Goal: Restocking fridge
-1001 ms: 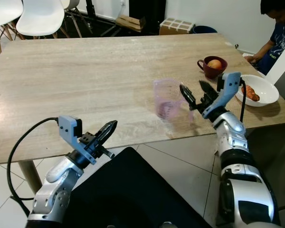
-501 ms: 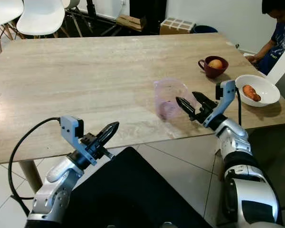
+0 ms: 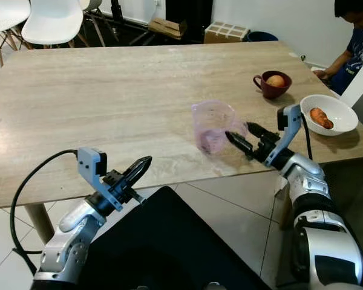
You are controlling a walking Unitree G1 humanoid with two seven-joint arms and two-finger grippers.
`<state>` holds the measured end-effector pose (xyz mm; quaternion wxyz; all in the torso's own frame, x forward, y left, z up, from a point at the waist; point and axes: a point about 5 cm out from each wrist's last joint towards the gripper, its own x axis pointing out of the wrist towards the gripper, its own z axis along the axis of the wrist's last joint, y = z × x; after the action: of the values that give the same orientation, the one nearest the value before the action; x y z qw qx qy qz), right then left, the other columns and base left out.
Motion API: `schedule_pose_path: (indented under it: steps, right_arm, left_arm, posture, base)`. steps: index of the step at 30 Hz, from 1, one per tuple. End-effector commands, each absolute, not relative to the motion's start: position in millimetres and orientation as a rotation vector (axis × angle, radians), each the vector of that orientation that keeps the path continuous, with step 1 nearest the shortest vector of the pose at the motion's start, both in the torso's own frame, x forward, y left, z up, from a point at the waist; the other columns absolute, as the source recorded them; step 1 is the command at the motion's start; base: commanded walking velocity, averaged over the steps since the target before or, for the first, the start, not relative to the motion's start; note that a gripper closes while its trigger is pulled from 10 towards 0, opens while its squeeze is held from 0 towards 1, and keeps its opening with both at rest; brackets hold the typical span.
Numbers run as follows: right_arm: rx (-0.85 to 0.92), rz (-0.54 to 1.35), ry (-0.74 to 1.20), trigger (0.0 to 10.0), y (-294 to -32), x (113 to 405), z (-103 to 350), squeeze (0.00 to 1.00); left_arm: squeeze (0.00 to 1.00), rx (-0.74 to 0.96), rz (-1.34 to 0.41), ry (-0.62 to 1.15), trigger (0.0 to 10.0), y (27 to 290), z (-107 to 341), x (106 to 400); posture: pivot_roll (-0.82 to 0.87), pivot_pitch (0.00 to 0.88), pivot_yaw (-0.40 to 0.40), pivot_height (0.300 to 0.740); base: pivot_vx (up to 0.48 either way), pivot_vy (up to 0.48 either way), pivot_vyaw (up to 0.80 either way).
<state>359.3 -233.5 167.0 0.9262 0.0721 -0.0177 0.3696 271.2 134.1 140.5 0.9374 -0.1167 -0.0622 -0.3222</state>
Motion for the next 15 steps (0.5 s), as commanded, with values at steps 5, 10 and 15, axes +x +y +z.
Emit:
schedule_pose_path:
  steps: [5, 10, 15]
  right_arm:
    - [0.111, 0.803, 0.020, 10.0, -241.8, 351.3, 160.9, 0.00]
    - [0.086, 0.864, 0.038, 10.0, -241.9, 346.2, 160.0, 0.00]
    - [0.071, 0.820, 0.002, 10.0, -242.2, 347.8, 163.2, 0.00]
  left_arm:
    - [0.00, -0.236, -0.677, -0.095, 10.0, 135.6, 134.1, 267.7]
    - [0.00, -0.236, -0.679, -0.094, 10.0, 135.5, 133.5, 267.3]
    - [0.00, -0.231, -0.678, -0.092, 10.0, 135.6, 132.3, 266.9]
  posture:
    - [-0.04, 0.129, -0.029, 0.740]
    - [-0.04, 0.123, -0.031, 0.740]
    - [-0.04, 0.122, -0.032, 0.740]
  base:
    - [0.000, 0.000, 0.00]
    - [0.000, 0.000, 0.00]
    - [0.000, 0.000, 0.00]
